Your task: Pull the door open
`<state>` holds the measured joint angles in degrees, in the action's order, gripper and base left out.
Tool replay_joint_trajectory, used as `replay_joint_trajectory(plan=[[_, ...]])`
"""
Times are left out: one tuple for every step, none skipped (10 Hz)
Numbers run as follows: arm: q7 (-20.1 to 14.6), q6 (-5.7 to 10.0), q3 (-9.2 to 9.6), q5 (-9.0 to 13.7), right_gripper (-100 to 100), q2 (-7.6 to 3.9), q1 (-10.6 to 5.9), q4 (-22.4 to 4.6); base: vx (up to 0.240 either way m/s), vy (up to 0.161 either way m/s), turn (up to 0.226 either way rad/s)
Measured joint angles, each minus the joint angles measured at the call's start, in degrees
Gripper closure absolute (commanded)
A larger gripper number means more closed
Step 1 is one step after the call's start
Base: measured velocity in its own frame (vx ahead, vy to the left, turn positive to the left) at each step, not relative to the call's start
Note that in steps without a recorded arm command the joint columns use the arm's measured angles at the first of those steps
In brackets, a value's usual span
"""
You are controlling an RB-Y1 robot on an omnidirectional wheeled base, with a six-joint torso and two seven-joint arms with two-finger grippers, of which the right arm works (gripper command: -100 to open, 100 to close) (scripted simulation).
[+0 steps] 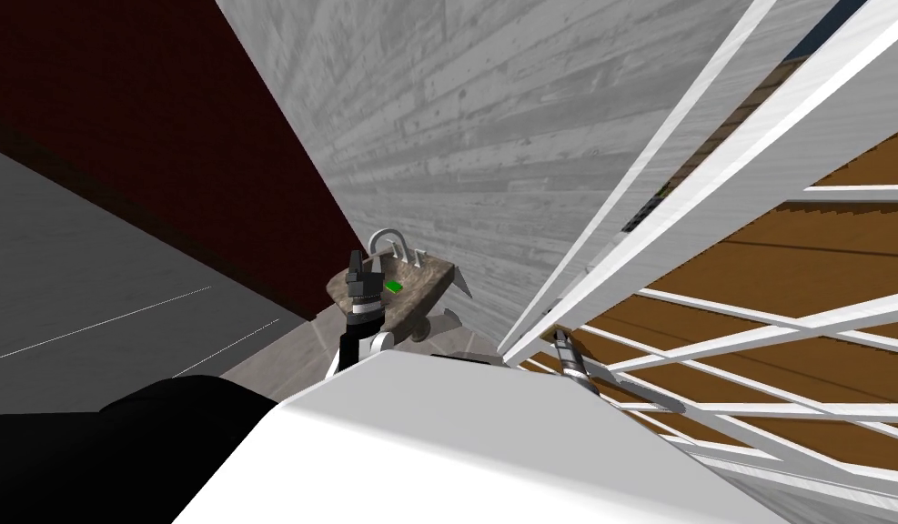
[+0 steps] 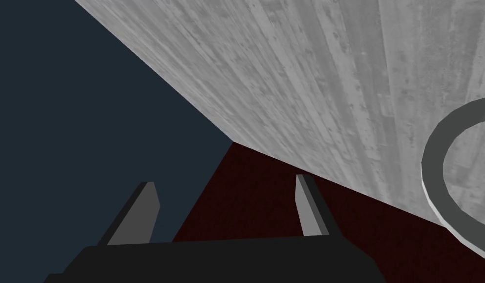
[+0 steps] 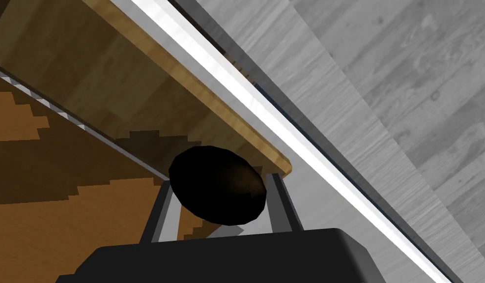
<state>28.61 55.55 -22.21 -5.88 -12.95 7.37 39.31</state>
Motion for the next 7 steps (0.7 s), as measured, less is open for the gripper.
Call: replay_joint_trajectory(plan=[[-1.4,-0.02,0.38,0.6,100,-0.10,-0.12,-0.1,-0.050,-0.023,0.063],[-3.1,-0.09,0.89,1.5,100,-0.21,-0.21,-0.1,-0.043,-0.015,0.028],[-4.4,-0.12,1.16,1.9,100,-0.25,-0.34,-0.2,-0.046,-0.010,0.035],[-5.9,-0.14,1.55,2.5,100,-0.35,-0.54,-0.3,-0.039,-0.011,0.022],[-7.0,-0.22,1.80,2.9,100,-0.38,-0.54,-0.2,-0.048,-0.011,0.036],[-8.5,-0.20,2.19,3.6,100,-0.51,-0.75,-0.5,-0.037,-0.013,0.023],[-9.5,-0.30,2.43,3.9,100,-0.49,-0.76,-0.4,-0.041,-0.016,0.042]])
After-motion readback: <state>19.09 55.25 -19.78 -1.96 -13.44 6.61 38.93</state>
